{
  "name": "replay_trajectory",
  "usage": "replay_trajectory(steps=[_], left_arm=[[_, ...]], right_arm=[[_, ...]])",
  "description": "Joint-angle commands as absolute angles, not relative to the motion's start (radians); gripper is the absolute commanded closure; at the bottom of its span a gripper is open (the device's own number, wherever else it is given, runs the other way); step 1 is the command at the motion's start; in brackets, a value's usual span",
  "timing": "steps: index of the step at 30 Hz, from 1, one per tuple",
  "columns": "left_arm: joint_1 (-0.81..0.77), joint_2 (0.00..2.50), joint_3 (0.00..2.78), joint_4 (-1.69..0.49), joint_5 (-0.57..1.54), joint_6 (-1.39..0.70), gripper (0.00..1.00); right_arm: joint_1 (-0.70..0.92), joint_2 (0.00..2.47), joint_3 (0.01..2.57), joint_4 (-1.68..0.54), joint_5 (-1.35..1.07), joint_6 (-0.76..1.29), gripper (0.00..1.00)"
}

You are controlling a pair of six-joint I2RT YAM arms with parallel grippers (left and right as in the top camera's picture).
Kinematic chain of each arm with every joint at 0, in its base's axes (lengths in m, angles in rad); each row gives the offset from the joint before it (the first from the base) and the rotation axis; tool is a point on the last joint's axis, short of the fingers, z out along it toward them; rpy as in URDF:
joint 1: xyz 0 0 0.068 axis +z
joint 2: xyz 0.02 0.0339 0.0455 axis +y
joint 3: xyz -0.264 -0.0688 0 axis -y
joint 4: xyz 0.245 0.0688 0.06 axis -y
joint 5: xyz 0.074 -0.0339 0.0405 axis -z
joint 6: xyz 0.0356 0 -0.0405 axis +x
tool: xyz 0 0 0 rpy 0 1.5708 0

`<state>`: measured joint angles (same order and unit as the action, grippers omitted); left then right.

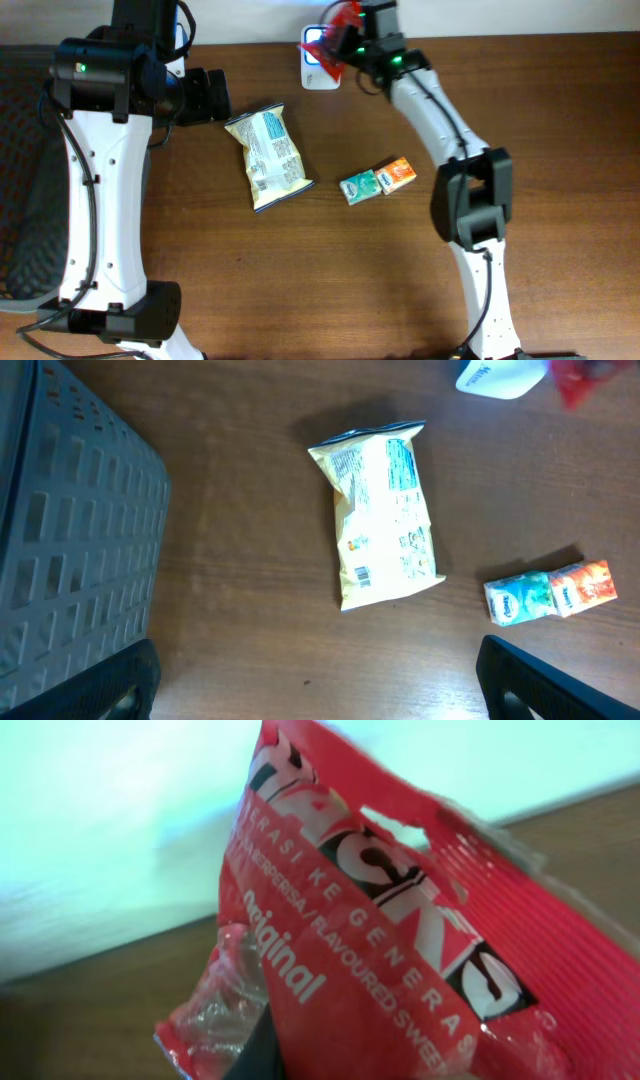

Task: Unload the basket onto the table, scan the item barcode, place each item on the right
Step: 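Carry the red bag to the right table edge and drop it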

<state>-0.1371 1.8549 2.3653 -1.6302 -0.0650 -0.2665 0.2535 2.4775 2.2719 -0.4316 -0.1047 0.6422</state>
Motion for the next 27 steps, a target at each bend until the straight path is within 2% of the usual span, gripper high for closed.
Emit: replay_trajectory(steps=[1, 4, 7, 10, 14, 15, 16, 17, 20, 21, 22, 23, 24, 26, 27], left_arm=[[-0.134, 1.837, 2.366, -1.629, -0.076, -0.276, 0.01], [-0.134, 1.837, 2.366, -1.629, -0.076, -0.276, 0.01], [-0.134, 1.837, 2.366, -1.629, -0.076, -0.276, 0.01], [-0.134, 1.837, 2.366, -1.629, -0.076, -0.276, 0.01], [-0.134, 1.837, 2.366, -1.629, -0.076, -0.276, 0.01], [-0.134, 1.837, 2.366, -1.629, -0.076, -0.276, 0.01], [-0.134, 1.837, 2.366, -1.629, -0.076, -0.276, 0.01], [-0.134, 1.837, 2.366, -1.629, -0.076, -0.276, 0.01], [-0.134, 1.837, 2.366, -1.629, -0.076, -0.276, 0.01], [-0.134, 1.837, 2.366, -1.629, -0.076, -0.276, 0.01], [-0.134, 1.837, 2.366, -1.629, -0.076, -0.276, 0.01], [-0.134, 1.837, 2.366, -1.629, -0.076, -0.276, 0.01], [-0.134, 1.836, 2.366, -1.629, -0.076, -0.276, 0.01], [-0.134, 1.837, 2.366, -1.629, -0.076, -0.276, 0.01], [-0.134, 1.837, 2.366, -1.629, -0.076, -0.276, 0.01]], right_arm=[[0.096, 2.308, 2.292, -0.538, -0.093, 0.625, 0.95], [-0.134, 2.282, 2.292, -0.773, -0.093, 0.624, 0.96], [-0.388, 2.283, 2.292, -0.952, -0.092, 0.454, 0.96], [-0.558, 2.288, 2.29, -1.037, 0.064, 0.37, 0.96], [-0.721, 2.333, 2.287, -1.024, 0.069, 0.265, 0.91], [-0.752, 2.358, 2.287, -1.011, 0.085, 0.266, 0.69], [-0.772, 2.371, 2.287, -1.006, 0.088, 0.266, 0.14], [-0.794, 2.376, 2.287, -1.007, 0.088, 0.266, 0.01], [-0.799, 2.336, 2.321, -1.061, 0.027, 0.266, 0.01], [-0.784, 2.314, 2.344, -1.087, -0.119, 0.266, 0.01], [-0.752, 2.292, 2.354, -1.102, -0.38, 0.265, 0.01], [-0.715, 2.289, 2.355, -1.123, -0.607, 0.21, 0.01], [-0.621, 2.294, 2.354, -1.186, -0.82, 0.058, 0.01], [-0.411, 2.297, 2.35, -1.297, -0.781, -0.15, 0.01], [-0.282, 2.297, 2.331, -1.306, -0.688, -0.161, 0.01]])
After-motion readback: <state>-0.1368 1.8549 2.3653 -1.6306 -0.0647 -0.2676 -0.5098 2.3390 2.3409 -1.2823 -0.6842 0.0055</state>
